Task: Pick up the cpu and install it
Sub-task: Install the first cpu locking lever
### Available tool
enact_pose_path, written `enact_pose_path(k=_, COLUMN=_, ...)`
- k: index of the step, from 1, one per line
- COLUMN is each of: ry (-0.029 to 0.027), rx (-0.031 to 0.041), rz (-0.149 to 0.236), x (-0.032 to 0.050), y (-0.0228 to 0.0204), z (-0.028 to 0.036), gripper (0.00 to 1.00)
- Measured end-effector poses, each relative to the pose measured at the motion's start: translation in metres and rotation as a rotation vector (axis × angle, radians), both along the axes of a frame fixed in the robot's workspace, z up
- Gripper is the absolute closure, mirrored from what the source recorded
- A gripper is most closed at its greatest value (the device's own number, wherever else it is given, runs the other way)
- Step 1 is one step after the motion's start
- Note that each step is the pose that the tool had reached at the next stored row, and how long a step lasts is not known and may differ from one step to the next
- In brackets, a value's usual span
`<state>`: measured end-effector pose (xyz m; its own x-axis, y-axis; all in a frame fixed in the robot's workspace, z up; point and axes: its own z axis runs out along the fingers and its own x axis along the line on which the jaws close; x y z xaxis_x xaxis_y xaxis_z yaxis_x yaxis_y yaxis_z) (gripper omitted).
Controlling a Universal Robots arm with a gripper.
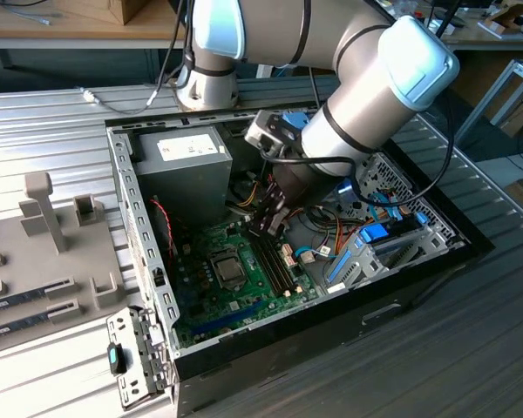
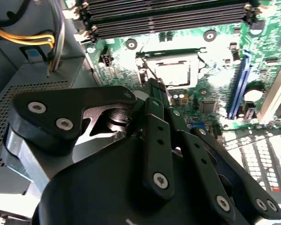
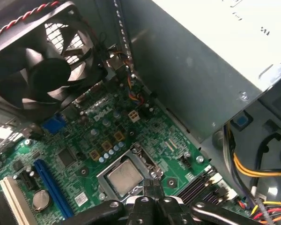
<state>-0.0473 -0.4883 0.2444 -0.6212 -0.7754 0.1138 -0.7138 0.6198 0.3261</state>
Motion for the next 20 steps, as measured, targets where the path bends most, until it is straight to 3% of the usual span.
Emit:
enact_pose_path(k=2, ry=0.0000, rx=-0.0045, rz=0.002, x=0.0000, y=-0.0070, z=-0.0015, gripper=0.89)
enact_pose_path(k=6, ry=-0.0001, rx=-0.0148, rz=0.004, x=-0.0001, y=-0.0125, z=-0.0034, gripper=0.89)
enact_pose_path(k=11, ry=0.0002, rx=-0.0618, rz=0.007, x=0.0000, y=-0.0149, z=-0.0050, gripper=0.89)
enact_pose_path(k=12, ry=0.0003, rx=-0.0803, rz=0.008, x=0.0000, y=-0.0159, z=-0.0054, gripper=0.89)
enact_pose_path(k=13, ry=0.0002, rx=-0.0940, rz=0.008, x=0.0001, y=-0.0165, z=-0.0058, gripper=0.89)
enact_pose_path(k=14, ry=0.0003, rx=-0.1015, rz=0.009, x=0.0003, y=-0.0166, z=-0.0060, gripper=0.89)
enact_pose_path(k=17, ry=0.0002, rx=-0.0973, rz=0.008, x=0.0003, y=-0.0166, z=-0.0054, gripper=0.89)
enact_pose_path(k=20, ry=0.0002, rx=-0.0874, rz=0.009, x=0.0003, y=-0.0166, z=0.0051, gripper=0.89)
